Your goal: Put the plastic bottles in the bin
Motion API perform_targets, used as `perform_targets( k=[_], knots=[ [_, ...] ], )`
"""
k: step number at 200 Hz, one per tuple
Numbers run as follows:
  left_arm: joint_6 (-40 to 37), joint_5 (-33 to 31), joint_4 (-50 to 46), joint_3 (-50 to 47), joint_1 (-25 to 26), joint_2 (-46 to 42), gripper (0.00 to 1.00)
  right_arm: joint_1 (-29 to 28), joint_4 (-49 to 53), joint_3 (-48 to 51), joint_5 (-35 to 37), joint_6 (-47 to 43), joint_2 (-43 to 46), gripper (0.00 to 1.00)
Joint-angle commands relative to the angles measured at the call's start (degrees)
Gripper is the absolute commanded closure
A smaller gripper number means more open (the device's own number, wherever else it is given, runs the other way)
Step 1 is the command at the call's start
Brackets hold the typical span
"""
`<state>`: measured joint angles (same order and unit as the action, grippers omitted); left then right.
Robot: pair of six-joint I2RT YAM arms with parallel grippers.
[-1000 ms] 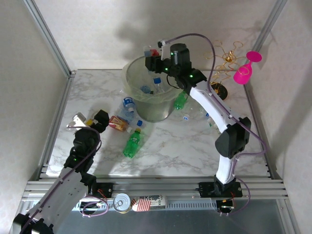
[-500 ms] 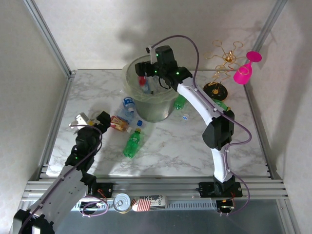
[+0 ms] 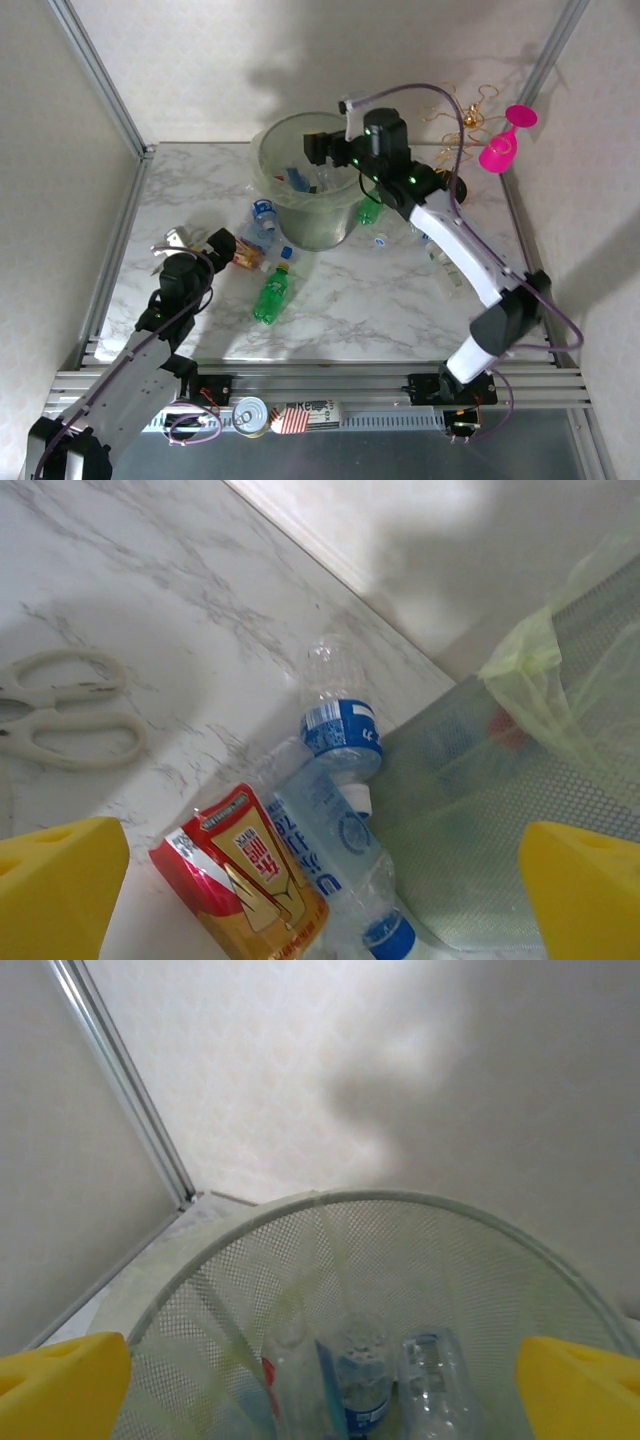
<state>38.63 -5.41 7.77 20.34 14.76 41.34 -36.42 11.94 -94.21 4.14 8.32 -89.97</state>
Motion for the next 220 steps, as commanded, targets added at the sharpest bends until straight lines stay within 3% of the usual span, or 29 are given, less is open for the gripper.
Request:
perform_targets(
  k=[1, 43, 109, 181, 220],
  knots=[
    [-1.88, 6.71, -4.21, 3.31, -0.41, 1.58, 0.00, -0.27, -6.18, 9.63, 5.61, 0.60, 5.61, 0.01],
    [-1.71, 14.95, -7.26, 3.74, 1.73, 4.95, 0.00, 0.11, -9.46, 27.37, 14.82, 3.44, 16.75, 0.01],
    [-1.67, 9.64, -12.68, 4.23, 13.55, 12.82, 0.01, 2.57, -12.68, 47.18, 21.60, 13.23, 27.20, 0.01],
    [-2.36, 2.77, -13.74, 7.88, 24.55, 25.70, 0.00, 6.09, -13.85, 50.96, 20.84, 15.05, 28.90, 0.01],
    [-3.42, 0.02, -13.65, 9.93, 27.05, 31.20, 0.03, 6.98, -14.33, 50.98, 19.77, 15.15, 28.28, 0.01]
  ],
)
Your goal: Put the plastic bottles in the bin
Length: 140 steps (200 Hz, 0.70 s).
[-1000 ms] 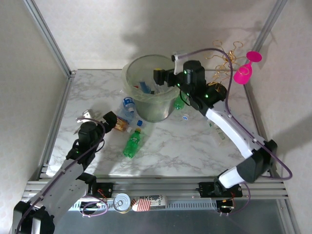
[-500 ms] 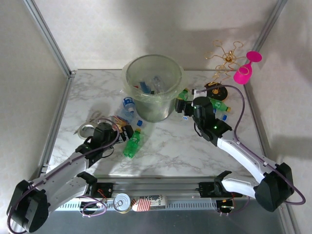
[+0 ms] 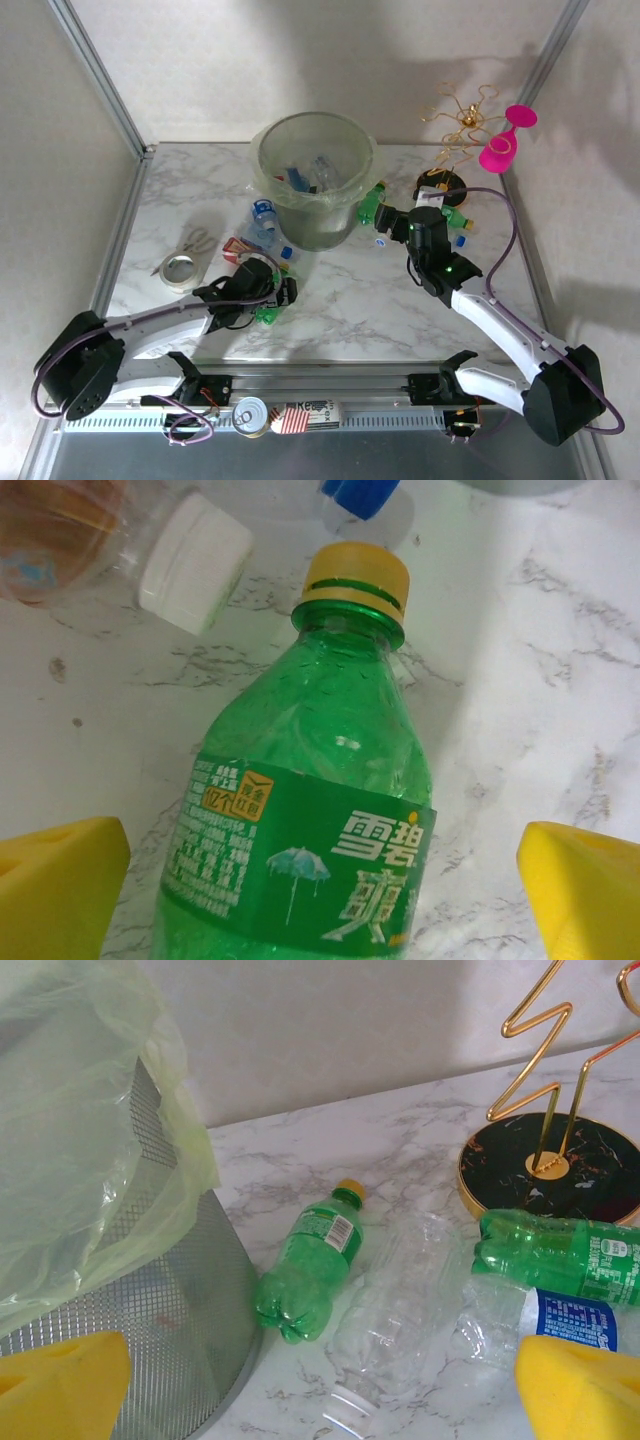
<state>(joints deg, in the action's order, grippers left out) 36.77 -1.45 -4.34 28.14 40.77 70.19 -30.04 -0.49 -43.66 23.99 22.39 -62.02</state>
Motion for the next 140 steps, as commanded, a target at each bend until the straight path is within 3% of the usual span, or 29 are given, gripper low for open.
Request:
perform_targets(
  k=[1, 66, 140],
  knots=[
    [-1.55, -4.01, -1.50, 2.15, 1.05, 2.42, 0.03, 0.60, -1.89, 0.42, -0.12, 1.12, 0.32, 0.01],
    [-3.36, -5.41, 0.05, 3.72, 1.80, 7.75, 0.11, 1.56, -1.88, 0.24, -1.05, 0.91, 0.03, 0.01],
    [-4.75, -5.23, 1.17, 4.23, 2.20, 9.26, 0.40, 2.36, -1.88, 0.68, -1.57, 1.22, -0.25, 0.01]
  ],
)
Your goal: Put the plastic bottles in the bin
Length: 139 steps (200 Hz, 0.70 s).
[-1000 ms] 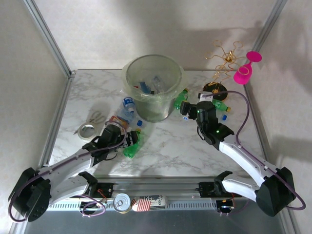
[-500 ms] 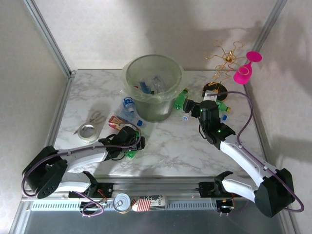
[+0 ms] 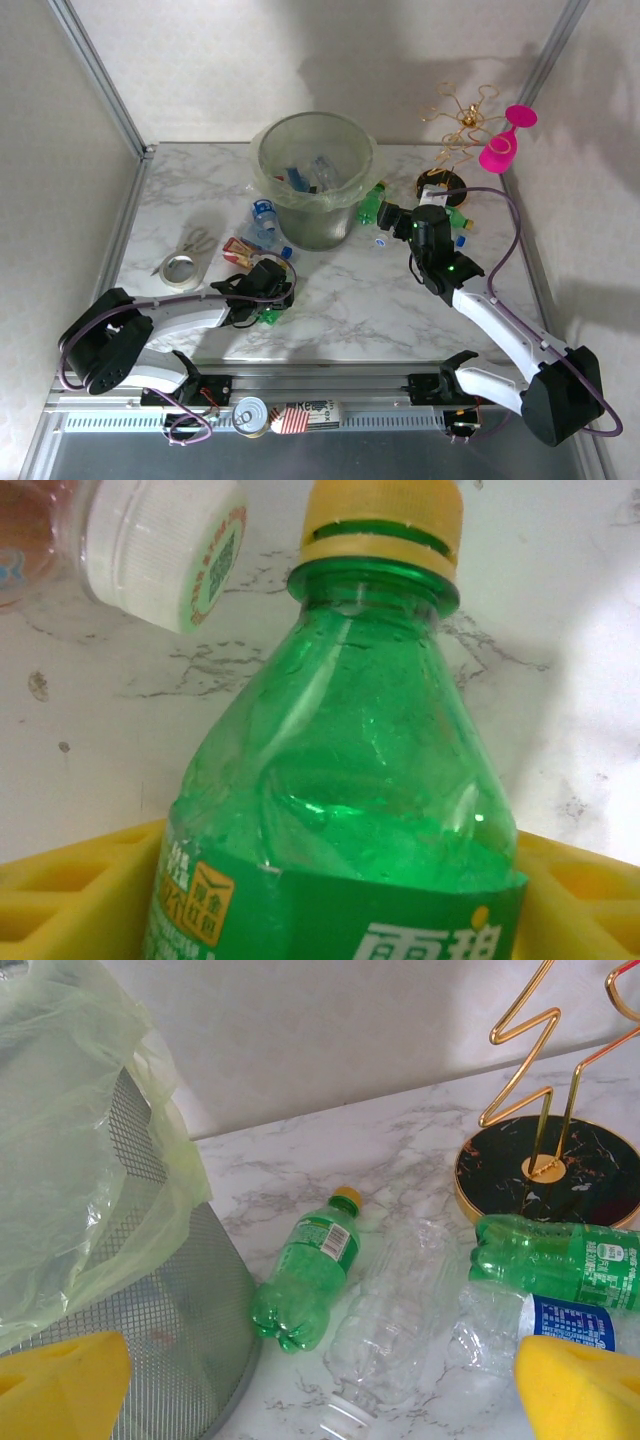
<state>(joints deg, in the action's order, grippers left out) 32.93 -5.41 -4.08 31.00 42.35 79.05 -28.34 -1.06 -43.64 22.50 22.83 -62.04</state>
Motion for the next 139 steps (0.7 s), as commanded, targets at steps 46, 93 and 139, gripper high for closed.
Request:
perform_targets(
  k=[46, 93, 139],
  knots=[
    [0.14, -2.04, 0.77, 0.95, 0.72, -3.80, 0.51, 1.09, -2.04, 1.16, -1.31, 1.54, -0.80, 0.01],
    [4.73, -4.52, 1.04, -0.78, 0.63, -17.39, 0.54, 1.59, -3.63, 2.48, -2.40, 2.47, -0.83, 0.01],
    [10.56, -11.91, -1.68, -3.10, -0.60, -33.20, 0.54, 1.88, -6.53, 4.75, -6.83, 5.78, -1.76, 0.01]
  ],
)
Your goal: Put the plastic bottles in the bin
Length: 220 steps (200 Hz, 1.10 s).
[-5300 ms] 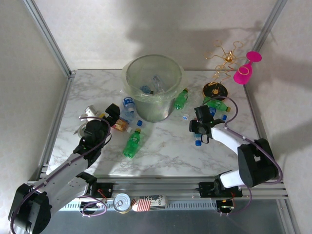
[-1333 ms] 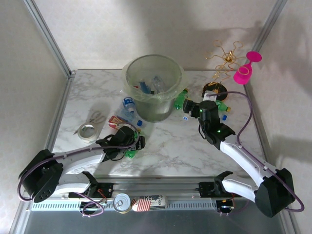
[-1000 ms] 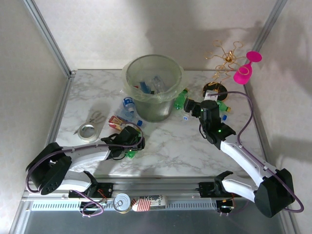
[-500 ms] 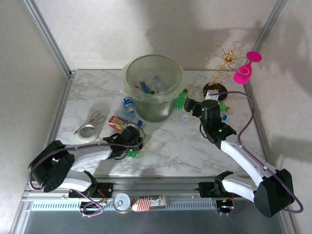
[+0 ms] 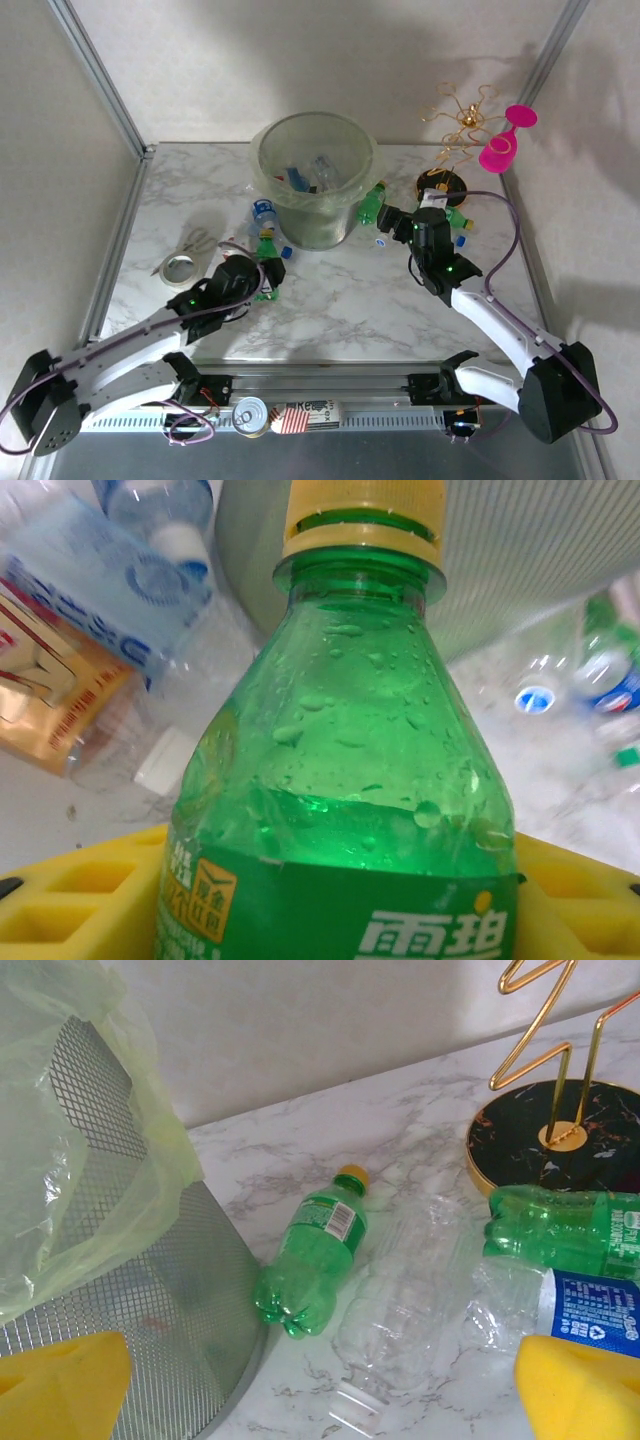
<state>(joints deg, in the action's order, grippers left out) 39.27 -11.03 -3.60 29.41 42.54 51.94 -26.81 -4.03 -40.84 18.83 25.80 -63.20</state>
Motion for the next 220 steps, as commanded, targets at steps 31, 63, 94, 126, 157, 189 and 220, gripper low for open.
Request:
perform_targets(
  k=[31, 63, 94, 126, 157, 189, 220],
  knots=[
    [3.81, -9.31, -4.93, 0.16, -5.92, -12.65, 0.54, 0.51, -7.36, 3.49, -7.98, 4.21, -1.88, 0.01],
    [-0.29, -8.84, -1.10, 4.94, -12.38, -14.49, 0.54, 0.74, -8.57, 4.02, -9.88, 4.78, -2.98, 0.01],
    [-6.29, -8.53, 7.90, 11.64, -14.28, -10.49, 0.55, 0.86, -9.27, 4.64, -10.87, 5.05, -3.02, 0.01],
    [-12.62, -3.28, 13.17, 21.91, -14.67, -0.41, 0.55, 0.91, -9.24, 4.99, -11.36, 5.32, -2.73, 0.01],
    [-18.15, 4.69, 12.18, 35.03, -14.84, 11.66, 0.55, 0.92, -9.17, 5.87, -12.14, 5.66, -2.32, 0.01],
    [-21.95, 10.81, 7.03, 48.28, -14.86, 23.50, 0.56, 1.05, -8.64, 7.13, -12.33, 6.10, -1.50, 0.01],
    [-24.26, 12.45, 2.87, 57.00, -14.86, 32.18, 0.56, 1.14, -7.19, 8.13, -11.67, 6.01, 0.22, 0.01]
  ],
)
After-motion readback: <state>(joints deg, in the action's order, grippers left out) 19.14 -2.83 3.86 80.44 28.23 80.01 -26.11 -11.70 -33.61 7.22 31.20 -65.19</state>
